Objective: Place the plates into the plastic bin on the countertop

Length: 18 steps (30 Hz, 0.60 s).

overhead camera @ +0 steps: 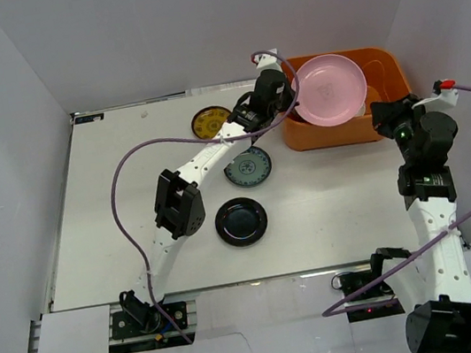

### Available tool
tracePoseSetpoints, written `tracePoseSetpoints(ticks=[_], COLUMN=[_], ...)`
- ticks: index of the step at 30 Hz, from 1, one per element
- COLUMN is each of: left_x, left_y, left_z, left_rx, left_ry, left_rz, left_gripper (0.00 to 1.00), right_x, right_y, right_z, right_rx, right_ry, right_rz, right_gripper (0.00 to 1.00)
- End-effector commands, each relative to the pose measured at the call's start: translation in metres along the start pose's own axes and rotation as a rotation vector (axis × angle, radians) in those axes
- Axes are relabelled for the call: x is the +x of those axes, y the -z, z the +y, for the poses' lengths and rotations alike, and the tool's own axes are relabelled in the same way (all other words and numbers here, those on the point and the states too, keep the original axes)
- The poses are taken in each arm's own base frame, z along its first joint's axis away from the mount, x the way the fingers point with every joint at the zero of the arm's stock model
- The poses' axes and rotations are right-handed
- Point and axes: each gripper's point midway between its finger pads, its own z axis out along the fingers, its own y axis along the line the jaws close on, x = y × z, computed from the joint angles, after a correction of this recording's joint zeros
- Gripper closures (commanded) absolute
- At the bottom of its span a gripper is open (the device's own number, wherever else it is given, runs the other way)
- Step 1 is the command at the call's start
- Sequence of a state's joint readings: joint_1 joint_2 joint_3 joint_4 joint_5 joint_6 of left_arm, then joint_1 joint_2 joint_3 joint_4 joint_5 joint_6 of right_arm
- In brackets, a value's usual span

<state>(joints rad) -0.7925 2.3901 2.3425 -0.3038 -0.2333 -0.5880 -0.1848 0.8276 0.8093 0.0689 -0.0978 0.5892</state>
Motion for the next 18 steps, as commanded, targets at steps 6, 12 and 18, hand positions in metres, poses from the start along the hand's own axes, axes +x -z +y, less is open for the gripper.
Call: tracePoseSetpoints(ticks=[6, 12, 18], left_x=[-0.045, -0.085, -0.105], left_y=[-0.001, 0.026, 0.058], left_z=[-0.040, -0.055, 0.020], left_rx=[0.136, 0.191, 0.085], left_ry=[0.074, 0.031, 0.025], left_rz=[-0.154, -0.219, -0.212], left_gripper=[0.68, 0.22, 0.25], right_x=[0.050, 0.108, 0.195], right_y=[0.034, 0.052, 0.074], right_z=[0.027, 0.036, 0.048], right_rx=[-0.173, -0.251, -0.297], right_ry=[0.011, -0.003, 0.036], right_rz=[0.195, 0.320, 0.521], right_gripper=[0.70, 0.48, 0.44])
